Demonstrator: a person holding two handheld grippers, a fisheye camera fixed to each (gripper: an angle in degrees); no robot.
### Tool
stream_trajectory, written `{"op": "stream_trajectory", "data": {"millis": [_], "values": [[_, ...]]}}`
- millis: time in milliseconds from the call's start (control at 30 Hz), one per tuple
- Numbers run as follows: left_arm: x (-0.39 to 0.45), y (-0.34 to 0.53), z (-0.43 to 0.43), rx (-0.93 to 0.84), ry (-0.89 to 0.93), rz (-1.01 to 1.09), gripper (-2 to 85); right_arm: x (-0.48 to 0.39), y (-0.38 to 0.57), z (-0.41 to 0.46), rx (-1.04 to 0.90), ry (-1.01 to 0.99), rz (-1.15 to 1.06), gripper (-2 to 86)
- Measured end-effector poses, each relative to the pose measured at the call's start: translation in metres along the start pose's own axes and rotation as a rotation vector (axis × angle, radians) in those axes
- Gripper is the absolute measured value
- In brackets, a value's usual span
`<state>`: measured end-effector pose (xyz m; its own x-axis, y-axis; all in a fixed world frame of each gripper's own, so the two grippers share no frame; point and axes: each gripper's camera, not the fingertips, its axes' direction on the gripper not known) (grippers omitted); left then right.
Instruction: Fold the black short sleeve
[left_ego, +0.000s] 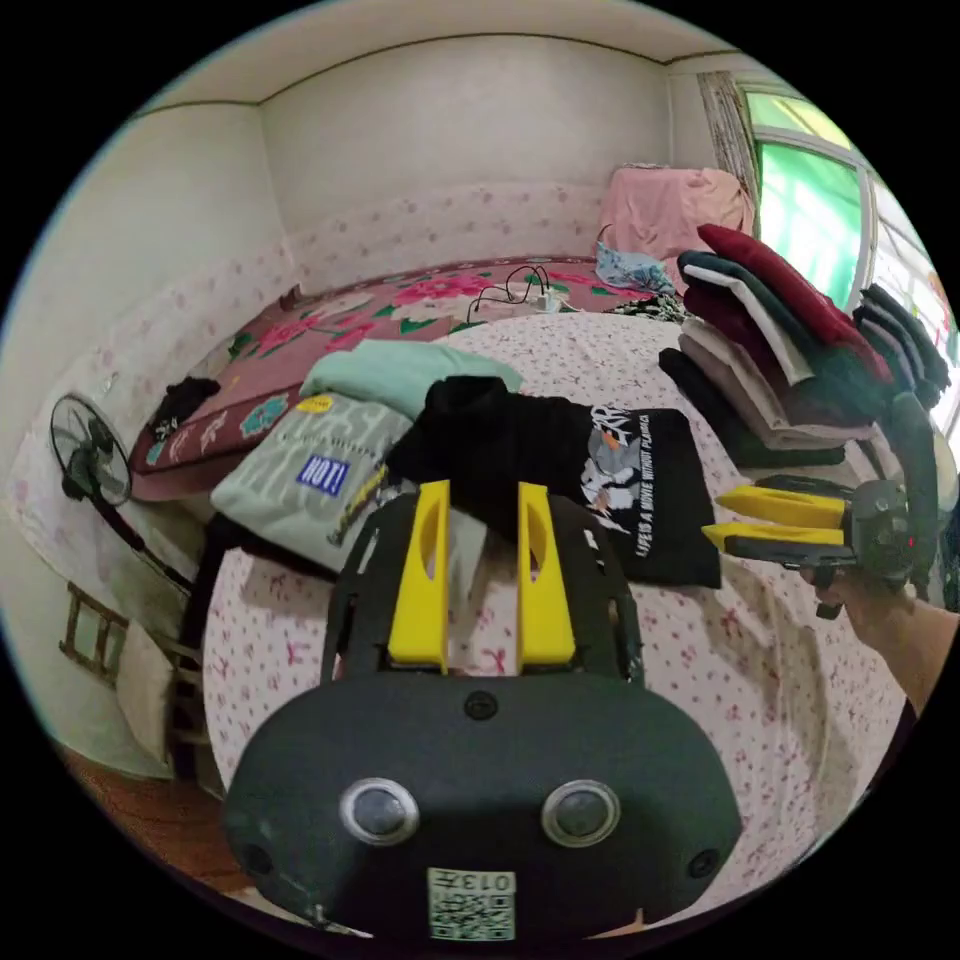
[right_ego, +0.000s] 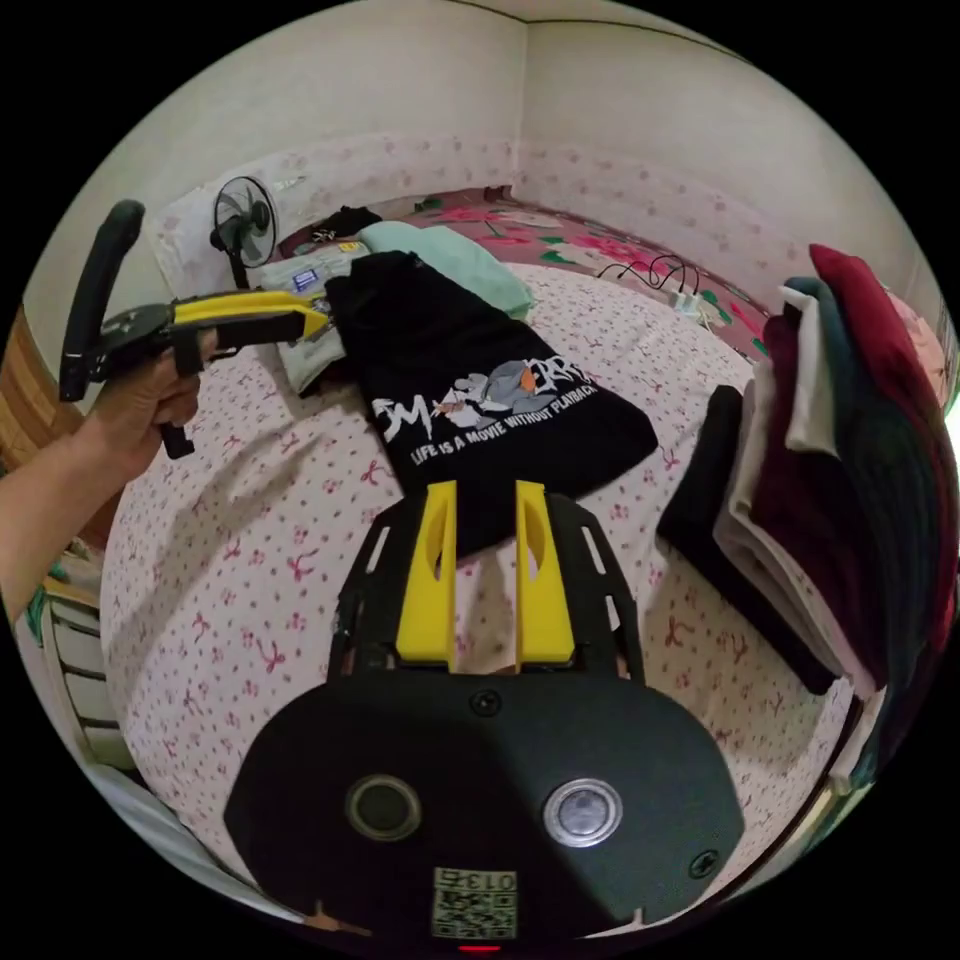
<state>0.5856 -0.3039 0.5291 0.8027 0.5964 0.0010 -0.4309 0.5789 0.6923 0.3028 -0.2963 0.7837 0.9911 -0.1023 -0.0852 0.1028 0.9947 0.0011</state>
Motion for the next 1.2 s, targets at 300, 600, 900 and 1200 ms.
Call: {"op": "stream_trajectory", "data": {"millis": [300, 600, 900, 1200], "values": [[-0.06, 0.038, -0.02, 0.034, 0.347, -0.059, 1.4, 0.003, 0.013, -0.017, 0.051, -0.081, 0.073, 0.0], [-0.082, 0.165, -0.183, 0.348, 0.815, 0.072, 1.0, -0.001, 0.147, -0.173, 0.525, -0.497, 0.14, -0.4], [-0.11, 0.319, -0.241, 0.131, 0.961, -0.062, 0.9, -0.05, 0.318, -0.241, 0.468, -0.528, 0.287, -0.3], [-0.109, 0.36, -0.291, 0.191, 0.847, -0.08, 1.1, -0.049, 0.374, -0.26, 0.345, -0.388, 0.466, 1.2]]}}
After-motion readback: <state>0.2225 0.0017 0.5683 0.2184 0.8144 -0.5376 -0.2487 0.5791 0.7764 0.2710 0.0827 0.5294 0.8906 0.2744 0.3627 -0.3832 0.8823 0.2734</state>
